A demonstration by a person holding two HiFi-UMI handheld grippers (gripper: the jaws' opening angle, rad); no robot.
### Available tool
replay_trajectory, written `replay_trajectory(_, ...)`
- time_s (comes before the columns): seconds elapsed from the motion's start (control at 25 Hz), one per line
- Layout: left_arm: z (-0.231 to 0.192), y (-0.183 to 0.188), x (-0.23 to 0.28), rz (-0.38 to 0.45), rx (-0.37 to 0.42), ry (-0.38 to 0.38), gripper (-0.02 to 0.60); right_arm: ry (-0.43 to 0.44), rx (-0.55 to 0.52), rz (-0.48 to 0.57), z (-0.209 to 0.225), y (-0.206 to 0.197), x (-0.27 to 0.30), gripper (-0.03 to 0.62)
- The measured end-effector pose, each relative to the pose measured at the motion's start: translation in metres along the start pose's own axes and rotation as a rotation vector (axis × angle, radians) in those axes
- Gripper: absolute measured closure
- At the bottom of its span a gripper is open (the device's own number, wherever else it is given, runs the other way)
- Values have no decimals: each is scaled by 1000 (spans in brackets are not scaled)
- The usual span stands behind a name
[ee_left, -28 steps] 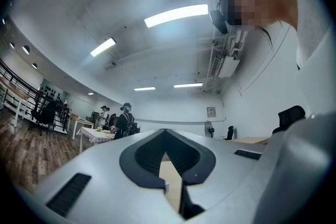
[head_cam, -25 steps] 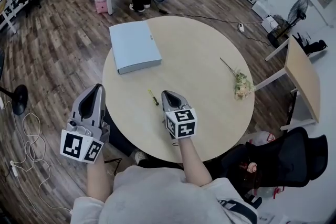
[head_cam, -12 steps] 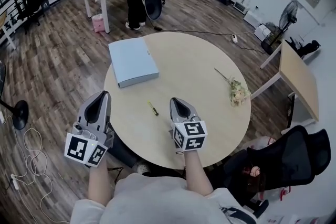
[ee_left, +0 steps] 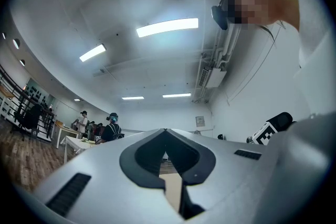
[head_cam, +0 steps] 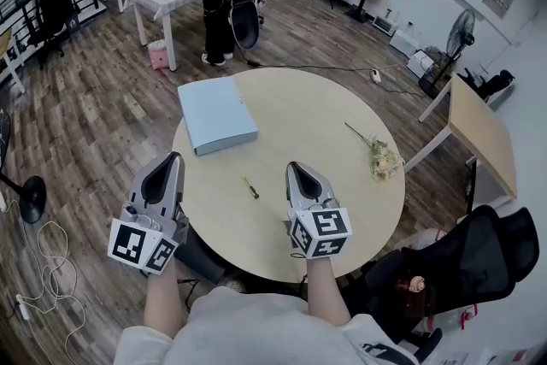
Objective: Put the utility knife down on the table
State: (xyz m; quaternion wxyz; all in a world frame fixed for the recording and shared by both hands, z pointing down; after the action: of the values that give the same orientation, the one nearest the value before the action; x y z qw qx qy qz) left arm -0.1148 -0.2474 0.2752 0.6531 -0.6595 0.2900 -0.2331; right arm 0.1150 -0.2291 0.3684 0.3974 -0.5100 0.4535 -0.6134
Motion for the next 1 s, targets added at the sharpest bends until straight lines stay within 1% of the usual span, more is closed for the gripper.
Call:
replay_trajectory(0.16, 3, 5, -4, 15, 6, -1, 574, -8, 10, 46, 1, 12, -14, 583)
replay_trajectory(0.44, 1, 11, -6, 23, 8, -2, 574, -29, -14, 96, -1, 31, -26, 583)
replay_trajectory(0.76, 4, 11, -10, 30, 8, 0, 574, -42, -27, 133, -1, 35, -38, 583)
replay_trajectory(1.0, 4, 11, -14, 33, -2, 4, 574, -38, -28, 136, -5, 35, -42, 583)
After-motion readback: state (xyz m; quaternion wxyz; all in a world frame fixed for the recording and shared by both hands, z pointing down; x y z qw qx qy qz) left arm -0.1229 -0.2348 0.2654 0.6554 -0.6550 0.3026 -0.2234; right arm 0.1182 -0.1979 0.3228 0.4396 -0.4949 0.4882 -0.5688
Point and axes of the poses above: the fingertips, and each gripper's own axes: x forward along the fingers, z to its right, y out of its top, the point moved 1 cm from there along -x, backward along the fingers, and after that the axes turned 12 degrees about -z, right-handed, at the moved point
